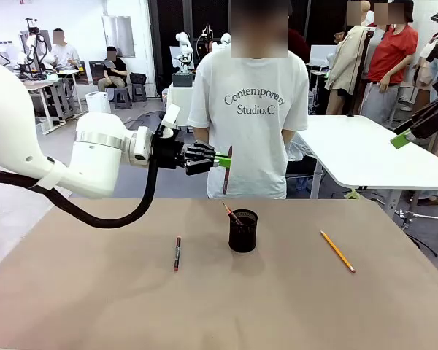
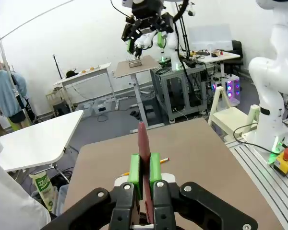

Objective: Place the pens into the pen holder.
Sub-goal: Pick up a writing instrument from the table and place it into the Pen holder.

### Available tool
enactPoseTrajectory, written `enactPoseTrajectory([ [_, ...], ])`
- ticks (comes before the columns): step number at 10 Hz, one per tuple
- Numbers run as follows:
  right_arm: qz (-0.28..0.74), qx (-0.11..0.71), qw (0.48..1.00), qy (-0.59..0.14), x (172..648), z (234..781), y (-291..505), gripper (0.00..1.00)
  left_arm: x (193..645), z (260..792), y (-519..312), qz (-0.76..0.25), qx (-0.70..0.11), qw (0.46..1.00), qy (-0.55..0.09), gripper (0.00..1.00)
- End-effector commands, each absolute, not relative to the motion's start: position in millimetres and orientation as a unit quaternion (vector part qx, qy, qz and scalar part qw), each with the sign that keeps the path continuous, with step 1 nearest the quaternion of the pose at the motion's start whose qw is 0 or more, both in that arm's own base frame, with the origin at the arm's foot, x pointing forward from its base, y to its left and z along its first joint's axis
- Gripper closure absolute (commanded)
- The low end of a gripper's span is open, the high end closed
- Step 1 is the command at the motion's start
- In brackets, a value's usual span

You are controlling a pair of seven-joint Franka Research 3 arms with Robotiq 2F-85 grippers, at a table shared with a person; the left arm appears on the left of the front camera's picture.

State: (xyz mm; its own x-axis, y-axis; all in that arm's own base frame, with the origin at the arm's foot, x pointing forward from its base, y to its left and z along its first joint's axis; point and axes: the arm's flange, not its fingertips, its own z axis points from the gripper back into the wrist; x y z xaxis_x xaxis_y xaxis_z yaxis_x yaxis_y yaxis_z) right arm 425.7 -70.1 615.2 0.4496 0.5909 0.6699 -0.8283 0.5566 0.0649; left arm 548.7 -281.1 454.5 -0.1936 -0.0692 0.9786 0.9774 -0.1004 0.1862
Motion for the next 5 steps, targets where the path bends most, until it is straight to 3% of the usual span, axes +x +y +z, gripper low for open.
enactPoseTrajectory([
  [1,0.426,0.198,0.827,-0.307,426,617,-69,0.0,566,442,-302,-0.556,-0.469,0.457,-0.511,1.0],
  [5,0.426,0.198,0.827,-0.307,426,617,-69,0.0,594,406,-330,-0.564,-0.481,0.449,-0.499,1.0],
])
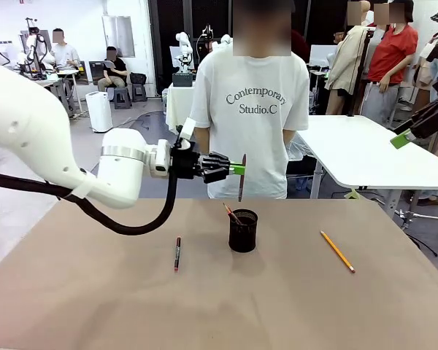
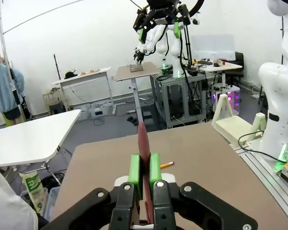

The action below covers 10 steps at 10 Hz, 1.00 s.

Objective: Place the pens into the pen holder.
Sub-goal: Pick up a writing instrument from the table and place it into the Pen holder.

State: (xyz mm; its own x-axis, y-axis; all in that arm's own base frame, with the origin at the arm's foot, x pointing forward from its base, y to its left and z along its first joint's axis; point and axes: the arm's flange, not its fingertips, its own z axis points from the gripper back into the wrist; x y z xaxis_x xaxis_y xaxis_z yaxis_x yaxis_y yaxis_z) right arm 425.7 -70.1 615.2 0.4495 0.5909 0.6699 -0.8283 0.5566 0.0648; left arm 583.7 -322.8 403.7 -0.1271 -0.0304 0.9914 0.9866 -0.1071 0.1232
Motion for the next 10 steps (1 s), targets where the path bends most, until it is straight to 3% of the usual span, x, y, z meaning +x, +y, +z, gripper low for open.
enactPoseTrajectory([
  [1,0.426,0.198,0.827,-0.307,426,617,-69,0.0,601,398,-335,-0.566,-0.485,0.447,-0.495,1.0],
  [6,0.426,0.198,0.827,-0.307,426,617,-69,0.0,626,352,-356,-0.567,-0.49,0.456,-0.48,1.0],
  [7,0.426,0.198,0.827,-0.307,426,617,-69,0.0,627,350,-356,-0.565,-0.492,0.458,-0.479,0.85],
  [10,0.426,0.198,0.827,-0.307,426,617,-69,0.0,627,350,-355,-0.563,-0.492,0.457,-0.481,0.26],
])
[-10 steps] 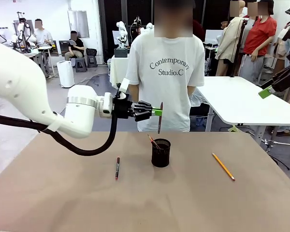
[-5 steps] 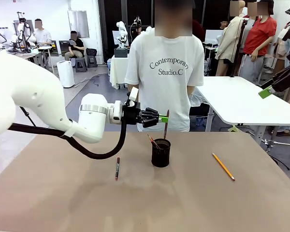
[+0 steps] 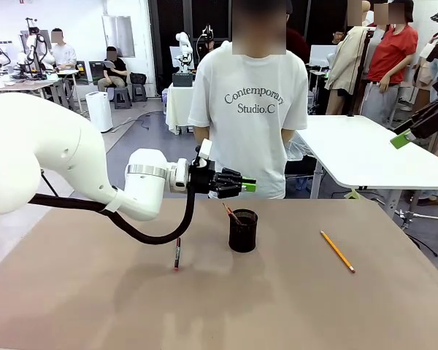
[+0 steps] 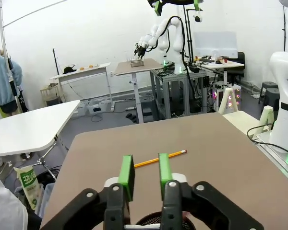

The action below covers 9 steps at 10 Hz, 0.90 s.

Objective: Place the pens into the pen holder.
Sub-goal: Pick up a writing instrument from the table and place it into the Pen holder.

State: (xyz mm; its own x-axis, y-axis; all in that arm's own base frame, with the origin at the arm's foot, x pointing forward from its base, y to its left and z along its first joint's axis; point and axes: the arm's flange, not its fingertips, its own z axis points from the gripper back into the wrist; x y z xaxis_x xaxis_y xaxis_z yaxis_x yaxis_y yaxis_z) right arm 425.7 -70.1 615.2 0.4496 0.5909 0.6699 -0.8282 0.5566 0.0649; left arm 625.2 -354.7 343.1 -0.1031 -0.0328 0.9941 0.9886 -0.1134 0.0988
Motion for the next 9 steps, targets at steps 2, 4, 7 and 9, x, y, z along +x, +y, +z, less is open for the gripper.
enactPoseTrajectory([
  [2,0.426,0.198,0.827,-0.307,426,617,-69,0.0,625,355,-353,-0.567,-0.491,0.453,-0.482,0.0],
  [4,0.426,0.198,0.827,-0.307,426,617,-69,0.0,618,363,-348,-0.581,-0.47,0.457,-0.482,0.0],
  [7,0.426,0.198,0.827,-0.307,426,617,-69,0.0,604,381,-333,-0.587,-0.455,0.468,-0.48,0.0],
  [9,0.426,0.198,0.827,-0.307,426,617,-69,0.0,597,398,-319,-0.597,-0.429,0.498,-0.46,0.0],
])
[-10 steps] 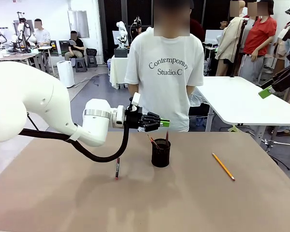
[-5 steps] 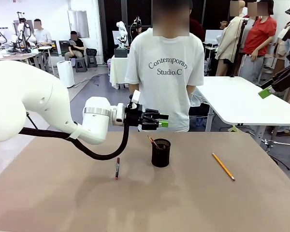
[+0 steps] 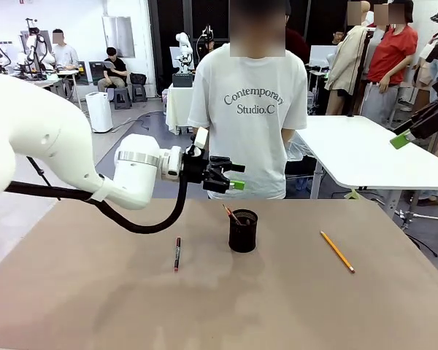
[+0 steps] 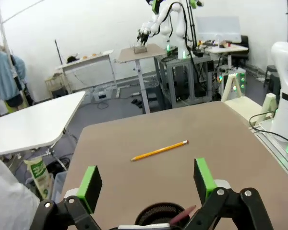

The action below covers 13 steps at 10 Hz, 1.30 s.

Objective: Place the pens into the pen holder.
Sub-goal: Pick up a writing instrument from the table and place it into the Pen holder.

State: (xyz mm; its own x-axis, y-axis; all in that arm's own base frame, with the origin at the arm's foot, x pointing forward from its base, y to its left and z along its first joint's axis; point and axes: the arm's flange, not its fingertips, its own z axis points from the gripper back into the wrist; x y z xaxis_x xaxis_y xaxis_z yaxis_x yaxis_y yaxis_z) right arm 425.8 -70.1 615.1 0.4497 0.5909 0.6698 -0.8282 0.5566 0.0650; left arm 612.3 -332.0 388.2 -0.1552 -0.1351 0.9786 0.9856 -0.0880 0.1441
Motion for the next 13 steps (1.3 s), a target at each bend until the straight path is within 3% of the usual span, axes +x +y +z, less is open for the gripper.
enactPoseTrajectory([
  [1,0.426,0.198,0.827,-0.307,426,617,-69,0.0,583,410,-309,-0.593,-0.421,0.521,-0.448,0.0],
  [7,0.426,0.198,0.827,-0.307,426,617,-69,0.0,528,474,-254,-0.534,-0.204,0.749,-0.334,0.0],
  [13,0.426,0.198,0.827,-0.307,426,617,-69,0.0,496,499,-222,-0.421,-0.116,0.879,-0.193,0.0],
])
